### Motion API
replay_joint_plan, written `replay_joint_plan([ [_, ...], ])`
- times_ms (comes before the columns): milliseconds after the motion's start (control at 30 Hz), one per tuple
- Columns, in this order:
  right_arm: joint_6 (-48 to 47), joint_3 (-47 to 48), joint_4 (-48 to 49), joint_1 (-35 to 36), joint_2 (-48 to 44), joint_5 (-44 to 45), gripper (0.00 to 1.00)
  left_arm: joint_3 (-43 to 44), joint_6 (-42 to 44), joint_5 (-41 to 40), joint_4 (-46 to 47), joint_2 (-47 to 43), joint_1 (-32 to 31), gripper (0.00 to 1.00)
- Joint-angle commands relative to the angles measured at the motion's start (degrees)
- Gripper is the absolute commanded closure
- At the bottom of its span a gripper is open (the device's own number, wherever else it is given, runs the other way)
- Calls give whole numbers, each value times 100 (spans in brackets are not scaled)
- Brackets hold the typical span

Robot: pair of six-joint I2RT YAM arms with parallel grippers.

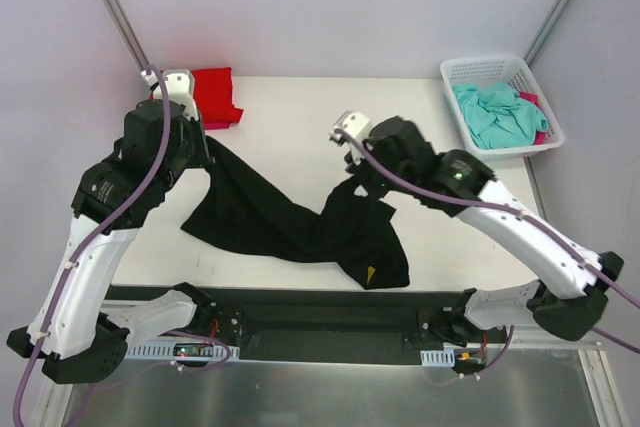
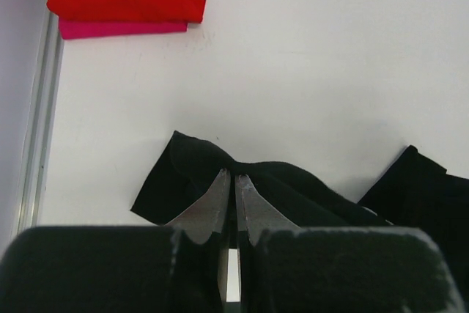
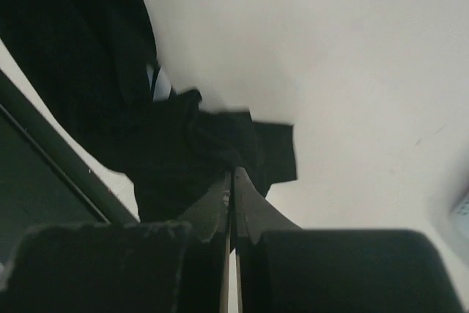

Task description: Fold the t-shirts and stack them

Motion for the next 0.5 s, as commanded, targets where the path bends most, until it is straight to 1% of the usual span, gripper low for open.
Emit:
replay_joint_plan([
  [0,674,-399,553,169,15,-366,99,-316,-188,23,422,-319,0,100],
  [100,788,-434,368,521,366,-208,99,-791,-320,-30,518,-424,-70,100],
  [200,1008,-652,490,794,578,-216,99,-1169,-417,-56,676,-486,-141,100],
  [333,1315,-934,1166,996,823,-601,99,-1249,-496,-65,773,-460,-211,100],
  [400,1448,-865,1378,1128,1173,-699,99,-1205,-487,-109,773,-425,-238,100],
  [467,1465,-576,1440,1338,1464,-674,99,-1179,-479,-162,773,-425,-273,100],
])
